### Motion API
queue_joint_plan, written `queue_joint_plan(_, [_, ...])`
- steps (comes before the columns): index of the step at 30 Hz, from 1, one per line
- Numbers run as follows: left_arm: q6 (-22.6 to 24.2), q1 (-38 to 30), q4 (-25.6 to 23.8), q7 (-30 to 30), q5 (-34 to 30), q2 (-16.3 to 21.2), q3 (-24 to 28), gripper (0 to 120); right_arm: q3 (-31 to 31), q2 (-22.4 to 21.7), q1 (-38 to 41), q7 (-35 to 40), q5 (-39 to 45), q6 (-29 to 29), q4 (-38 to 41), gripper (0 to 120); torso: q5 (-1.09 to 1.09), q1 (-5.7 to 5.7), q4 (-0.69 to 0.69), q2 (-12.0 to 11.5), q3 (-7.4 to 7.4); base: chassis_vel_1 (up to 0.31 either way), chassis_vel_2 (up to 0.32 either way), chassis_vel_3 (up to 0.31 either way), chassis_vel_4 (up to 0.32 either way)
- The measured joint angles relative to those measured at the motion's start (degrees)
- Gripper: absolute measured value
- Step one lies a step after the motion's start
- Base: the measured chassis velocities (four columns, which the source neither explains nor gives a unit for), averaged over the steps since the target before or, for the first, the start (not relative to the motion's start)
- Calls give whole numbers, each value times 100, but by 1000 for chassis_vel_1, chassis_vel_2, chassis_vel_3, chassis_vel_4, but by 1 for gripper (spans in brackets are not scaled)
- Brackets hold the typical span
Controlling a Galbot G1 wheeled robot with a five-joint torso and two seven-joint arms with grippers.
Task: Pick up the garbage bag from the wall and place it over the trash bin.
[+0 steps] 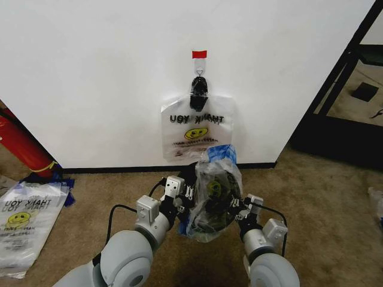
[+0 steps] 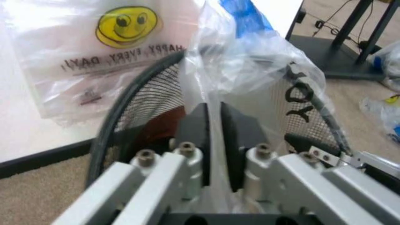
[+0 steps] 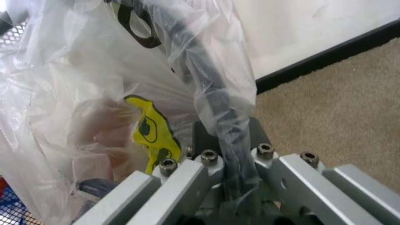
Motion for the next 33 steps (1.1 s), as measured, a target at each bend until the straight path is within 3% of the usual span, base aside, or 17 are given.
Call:
queue_joint_plan(8, [6, -16, 139, 1, -1, -107, 53, 43, -11, 12, -119, 19, 65, -71, 193, 0, 0, 0, 0, 0, 0, 0, 0, 0, 0])
queue_joint_plan(16, [-59, -77, 243, 0, -27, -121, 46, 17, 10, -41, -176, 24, 126, -75, 295, 0, 0, 0, 0, 0, 0, 0, 0, 0, 0])
queue_joint_plan(19, [-78, -76, 251, -1, -31, -134, 46, 2, 8, -42, -171, 23, 127, -74, 285, 0, 0, 0, 0, 0, 0, 0, 0, 0, 0])
queue_joint_plan(33, [-68, -18, -87, 13, -96, 87, -70, 0, 42, -23, -82, 38, 106, -80, 51, 0, 0, 0, 0, 0, 0, 0, 0, 0, 0])
